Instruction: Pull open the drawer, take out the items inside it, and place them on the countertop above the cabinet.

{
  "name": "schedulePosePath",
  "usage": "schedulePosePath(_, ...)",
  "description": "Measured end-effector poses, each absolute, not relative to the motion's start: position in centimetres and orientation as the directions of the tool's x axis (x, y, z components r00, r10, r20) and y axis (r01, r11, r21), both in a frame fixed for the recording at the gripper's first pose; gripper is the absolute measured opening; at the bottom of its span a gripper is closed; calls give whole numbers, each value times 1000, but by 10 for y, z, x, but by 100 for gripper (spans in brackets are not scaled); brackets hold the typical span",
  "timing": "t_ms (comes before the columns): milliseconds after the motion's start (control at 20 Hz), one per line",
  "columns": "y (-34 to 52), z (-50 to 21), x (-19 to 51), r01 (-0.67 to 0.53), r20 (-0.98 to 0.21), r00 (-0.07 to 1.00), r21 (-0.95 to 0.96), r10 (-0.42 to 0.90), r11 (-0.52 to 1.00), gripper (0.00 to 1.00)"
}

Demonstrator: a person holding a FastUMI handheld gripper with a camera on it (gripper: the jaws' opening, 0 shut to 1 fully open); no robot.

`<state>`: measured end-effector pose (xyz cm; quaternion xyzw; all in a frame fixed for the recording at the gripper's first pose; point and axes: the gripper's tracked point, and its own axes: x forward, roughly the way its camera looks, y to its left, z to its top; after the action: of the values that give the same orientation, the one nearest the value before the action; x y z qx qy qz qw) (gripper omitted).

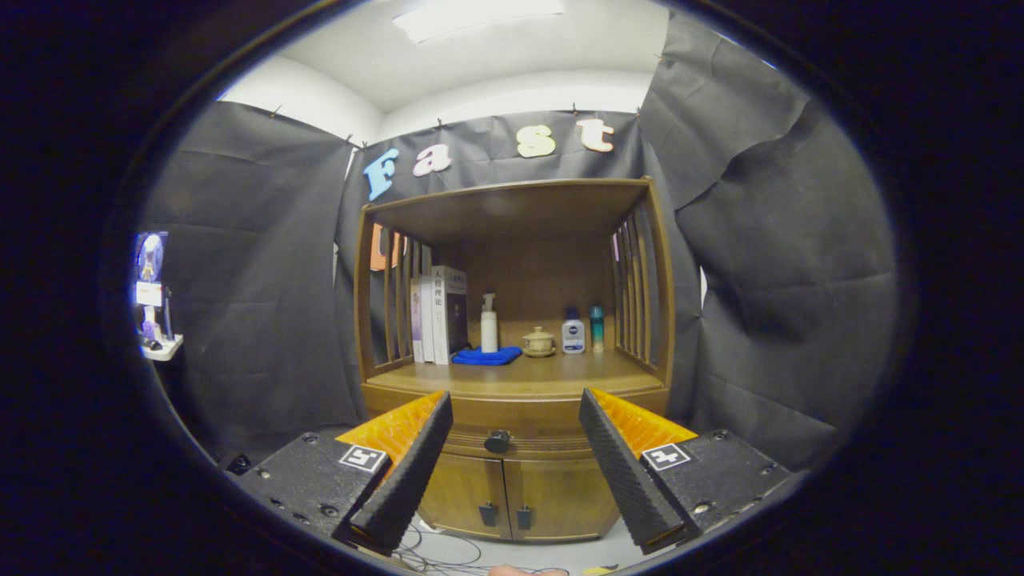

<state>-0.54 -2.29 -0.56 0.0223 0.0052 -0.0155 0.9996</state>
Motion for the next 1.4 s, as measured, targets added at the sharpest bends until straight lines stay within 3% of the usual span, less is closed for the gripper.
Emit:
schedulePosePath(700,-13,-31,32,15,-44,999,7,-15,1000,100)
schedulePosePath(1400,-7,-135,152,48,-202,978,25,-42,999,100)
